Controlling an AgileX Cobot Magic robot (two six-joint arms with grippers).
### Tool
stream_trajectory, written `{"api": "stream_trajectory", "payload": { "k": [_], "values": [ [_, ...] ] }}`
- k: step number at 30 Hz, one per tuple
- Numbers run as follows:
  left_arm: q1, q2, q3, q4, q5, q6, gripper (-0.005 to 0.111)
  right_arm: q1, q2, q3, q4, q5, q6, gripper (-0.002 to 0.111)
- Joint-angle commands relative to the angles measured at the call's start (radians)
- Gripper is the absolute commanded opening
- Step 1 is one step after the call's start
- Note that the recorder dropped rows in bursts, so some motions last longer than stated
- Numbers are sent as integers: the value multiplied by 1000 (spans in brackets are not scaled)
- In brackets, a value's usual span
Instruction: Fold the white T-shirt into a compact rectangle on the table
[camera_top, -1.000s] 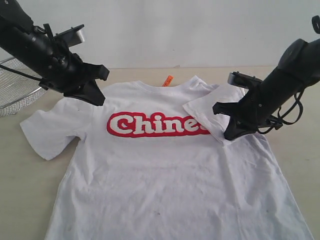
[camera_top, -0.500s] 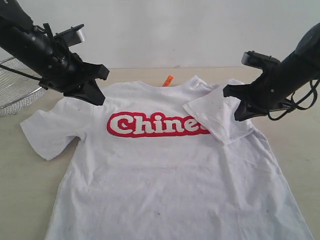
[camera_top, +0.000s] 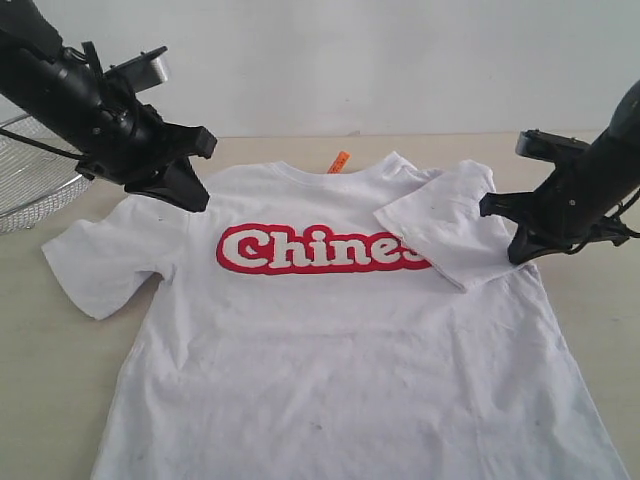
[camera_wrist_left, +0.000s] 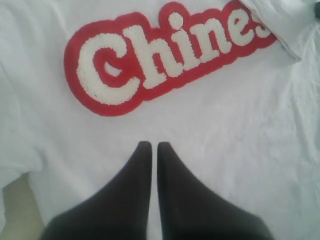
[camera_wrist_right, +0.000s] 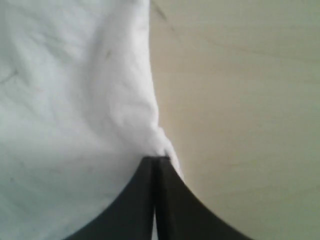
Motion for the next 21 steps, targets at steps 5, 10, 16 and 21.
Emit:
{"api": "stream_trajectory", "payload": {
  "k": [5, 10, 16, 21],
  "values": [
    [6, -105, 15, 7, -23, -76, 5, -15, -45, 1, 123, -5, -111, 0],
    [71, -184, 104, 0, -37, -150, 5, -15, -103, 1, 226, 8, -200, 0],
    [234, -284, 374, -211, -189, -73, 5, -15, -160, 1, 326, 51, -267, 0],
    [359, -249, 480, -349, -304, 7, 5, -15, -203, 1, 417, 97, -333, 0]
  ]
}}
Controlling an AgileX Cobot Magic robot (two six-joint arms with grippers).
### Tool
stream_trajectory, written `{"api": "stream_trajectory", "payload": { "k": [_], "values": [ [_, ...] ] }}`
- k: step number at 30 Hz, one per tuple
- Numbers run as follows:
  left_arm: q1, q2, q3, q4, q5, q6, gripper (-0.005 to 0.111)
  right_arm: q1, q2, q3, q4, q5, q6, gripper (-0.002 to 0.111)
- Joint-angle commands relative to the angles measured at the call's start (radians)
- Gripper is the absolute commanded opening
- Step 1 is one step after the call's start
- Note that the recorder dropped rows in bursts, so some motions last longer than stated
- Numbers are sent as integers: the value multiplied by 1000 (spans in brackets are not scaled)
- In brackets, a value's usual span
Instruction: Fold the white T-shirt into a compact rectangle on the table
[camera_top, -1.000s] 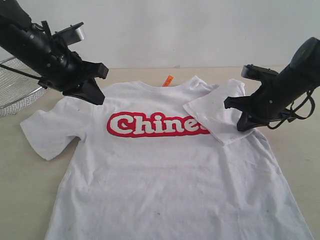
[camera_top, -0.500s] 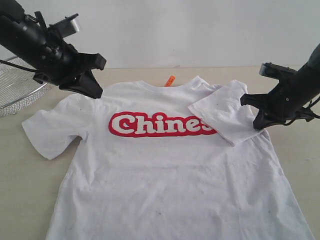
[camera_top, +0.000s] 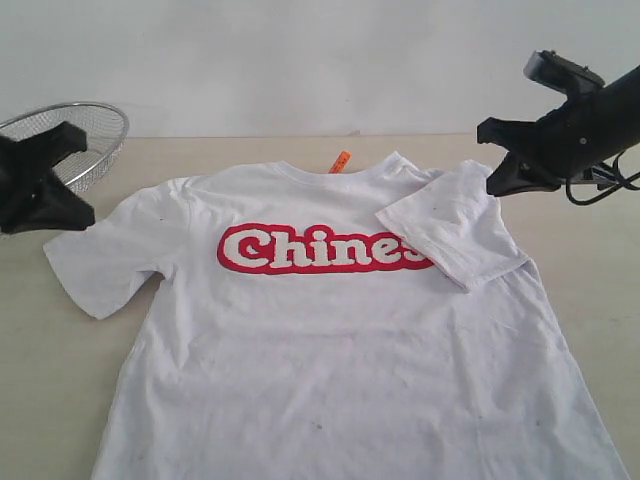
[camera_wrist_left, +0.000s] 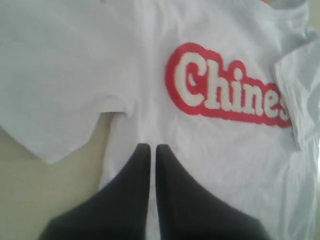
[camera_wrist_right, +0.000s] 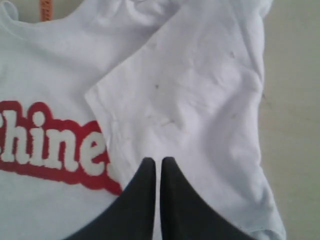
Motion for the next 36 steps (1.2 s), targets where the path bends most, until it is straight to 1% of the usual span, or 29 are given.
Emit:
{"api": "stream_trajectory", "payload": {
  "k": [1, 3, 5, 7, 10, 12, 13, 18, 25, 32, 36],
  "values": [
    [96, 47, 57, -154, -101, 92, 5, -8, -55, -1, 73, 49, -58, 0],
    [121, 79, 52, -203, -103, 149, 5, -4, -74, -1, 77, 57, -58, 0],
    [144, 123, 43, -221, -105, 180, 8, -4, -94, -1, 79, 72, -58, 0],
    [171, 175, 32, -221, -105, 189, 19, -4, -113, -1, 79, 90, -58, 0],
    [198, 251, 14, -221, -96, 191, 41, -4, -139, -1, 79, 111, -60, 0],
    [206, 303, -6, -215, -91, 191, 52, -4, -150, -1, 79, 121, -60, 0],
    [206, 325, -17, -215, -91, 191, 55, -4, -156, -1, 77, 123, -60, 0],
    [206, 402, -87, -215, -101, 191, 56, -4, -160, -1, 64, 150, -60, 0],
    [206, 455, -165, -210, -101, 191, 56, -4, -160, 41, 59, 136, -60, 0],
    [206, 519, -185, -214, -99, 194, 56, -4, -160, 57, 61, 111, -60, 0],
    [206, 552, -185, -225, -97, 230, 56, -4, -160, 57, 63, 104, -60, 0]
  ]
}}
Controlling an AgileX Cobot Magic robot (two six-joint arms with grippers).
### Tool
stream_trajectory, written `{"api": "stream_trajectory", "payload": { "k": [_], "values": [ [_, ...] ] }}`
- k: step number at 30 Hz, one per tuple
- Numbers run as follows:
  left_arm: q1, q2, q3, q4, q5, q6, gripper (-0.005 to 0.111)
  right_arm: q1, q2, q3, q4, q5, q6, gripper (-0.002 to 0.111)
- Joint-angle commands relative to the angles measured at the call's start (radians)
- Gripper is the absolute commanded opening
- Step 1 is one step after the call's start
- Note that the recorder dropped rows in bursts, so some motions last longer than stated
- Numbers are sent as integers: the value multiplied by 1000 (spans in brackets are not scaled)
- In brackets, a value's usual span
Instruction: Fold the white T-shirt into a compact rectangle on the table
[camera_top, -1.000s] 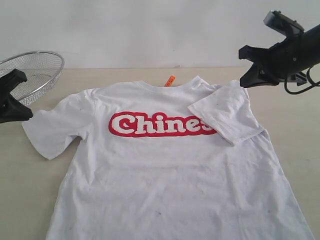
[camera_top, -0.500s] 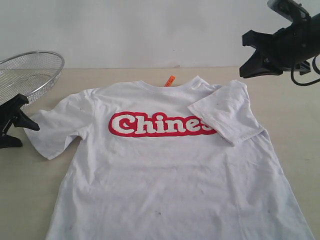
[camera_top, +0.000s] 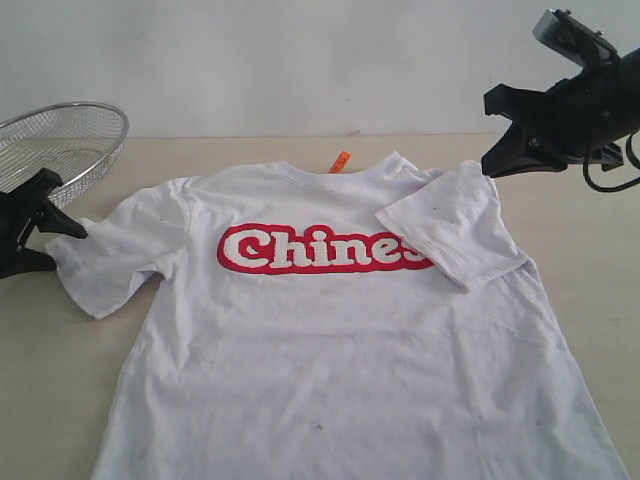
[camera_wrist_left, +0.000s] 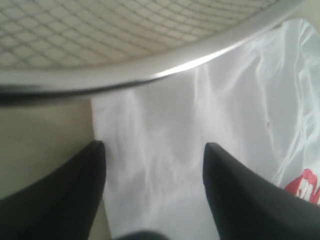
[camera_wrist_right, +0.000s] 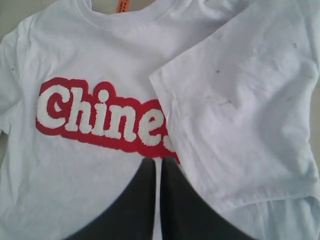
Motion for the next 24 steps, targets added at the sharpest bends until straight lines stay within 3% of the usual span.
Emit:
{"api": "stream_trajectory", "payload": {
  "k": [1, 4, 10, 19, 24],
  "values": [
    [3, 67, 13, 28, -23, 47, 56, -4, -15, 1, 0, -12, -9, 0],
    [3, 73, 13, -16, -20, 89, 53, -4, -15, 1, 0, -18, -9, 0],
    [-1, 94, 13, -149, 7, 212, 32, -4, -15, 1, 0, -22, -6, 0],
    [-29, 129, 13, -168, 15, 216, 26, -4, -15, 1, 0, -11, 5, 0],
    [-34, 129, 13, -250, 72, 278, 5, -4, -15, 1, 0, -5, 4, 0]
  ]
}}
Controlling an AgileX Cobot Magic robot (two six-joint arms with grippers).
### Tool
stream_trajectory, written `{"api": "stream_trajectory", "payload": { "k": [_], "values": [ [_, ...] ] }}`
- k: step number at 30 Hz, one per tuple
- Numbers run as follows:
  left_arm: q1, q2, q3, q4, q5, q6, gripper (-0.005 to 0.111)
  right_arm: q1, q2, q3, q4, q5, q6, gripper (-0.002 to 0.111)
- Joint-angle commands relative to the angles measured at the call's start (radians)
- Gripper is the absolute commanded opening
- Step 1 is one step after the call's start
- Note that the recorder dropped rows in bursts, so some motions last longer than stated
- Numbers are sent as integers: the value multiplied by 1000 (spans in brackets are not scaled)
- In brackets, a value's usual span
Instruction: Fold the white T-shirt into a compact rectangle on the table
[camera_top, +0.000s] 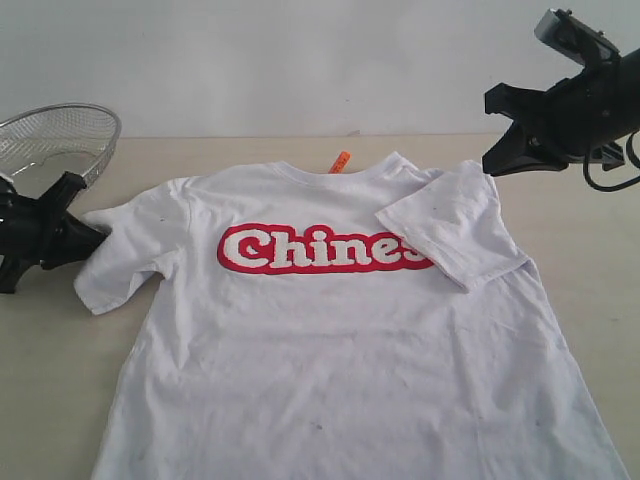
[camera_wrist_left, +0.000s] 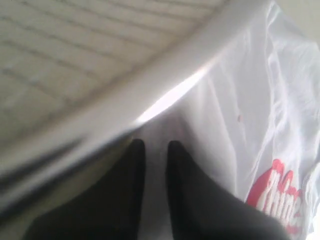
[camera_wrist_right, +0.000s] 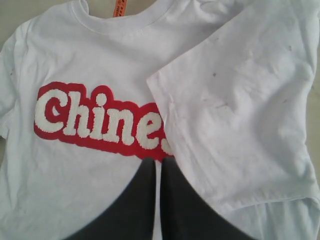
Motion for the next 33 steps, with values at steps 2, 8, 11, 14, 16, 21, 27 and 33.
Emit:
{"api": "stream_trajectory", "payload": {
  "k": [2, 8, 11, 14, 16, 21, 27, 33],
  "values": [
    [-10, 35, 22, -41, 26, 70, 5, -4, -15, -1, 0, 10, -3, 0],
    [-10, 2, 22, -153, 111, 144, 5, -4, -15, -1, 0, 12, -3, 0],
    [-10, -30, 22, -157, 112, 144, 5, -4, -15, -1, 0, 12, -3, 0],
    [-12, -64, 22, -157, 116, 144, 5, -4, -15, -1, 0, 14, -3, 0],
    [-15, -85, 22, -169, 129, 155, 5, -4, -15, -1, 0, 16, -3, 0],
    [-69, -124, 20, -205, 108, 186, 5, -4, -15, -1, 0, 16, -3, 0],
    [-162, -124, -5, -203, 65, 186, 5, -4, -15, -1, -5, 24, -3, 0],
    [-153, -155, -33, 35, -14, 37, 5, -4, -15, -1, -22, 47, -3, 0]
  ]
}}
